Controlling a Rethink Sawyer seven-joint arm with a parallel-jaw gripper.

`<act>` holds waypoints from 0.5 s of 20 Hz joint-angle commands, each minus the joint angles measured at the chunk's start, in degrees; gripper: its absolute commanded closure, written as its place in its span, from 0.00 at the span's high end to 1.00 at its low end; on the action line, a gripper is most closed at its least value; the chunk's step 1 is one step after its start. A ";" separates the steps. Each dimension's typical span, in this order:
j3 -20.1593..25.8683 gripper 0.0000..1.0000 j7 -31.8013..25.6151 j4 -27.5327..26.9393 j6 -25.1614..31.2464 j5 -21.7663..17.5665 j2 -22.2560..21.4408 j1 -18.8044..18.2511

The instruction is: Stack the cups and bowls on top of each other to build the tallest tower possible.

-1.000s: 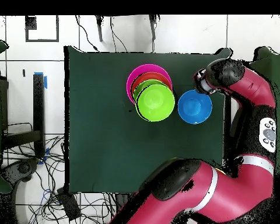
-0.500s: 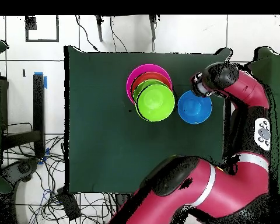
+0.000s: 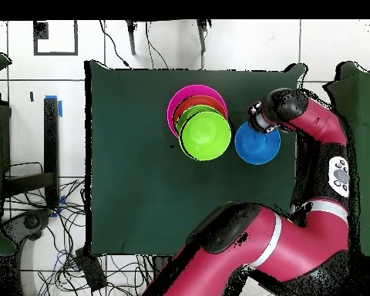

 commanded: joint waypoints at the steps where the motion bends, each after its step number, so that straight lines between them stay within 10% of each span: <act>1: 4.90 0.00 -7.20 3.58 -4.29 -3.19 0.35 1.49; 10: 4.77 0.00 -7.92 3.06 -3.78 -4.08 0.25 1.94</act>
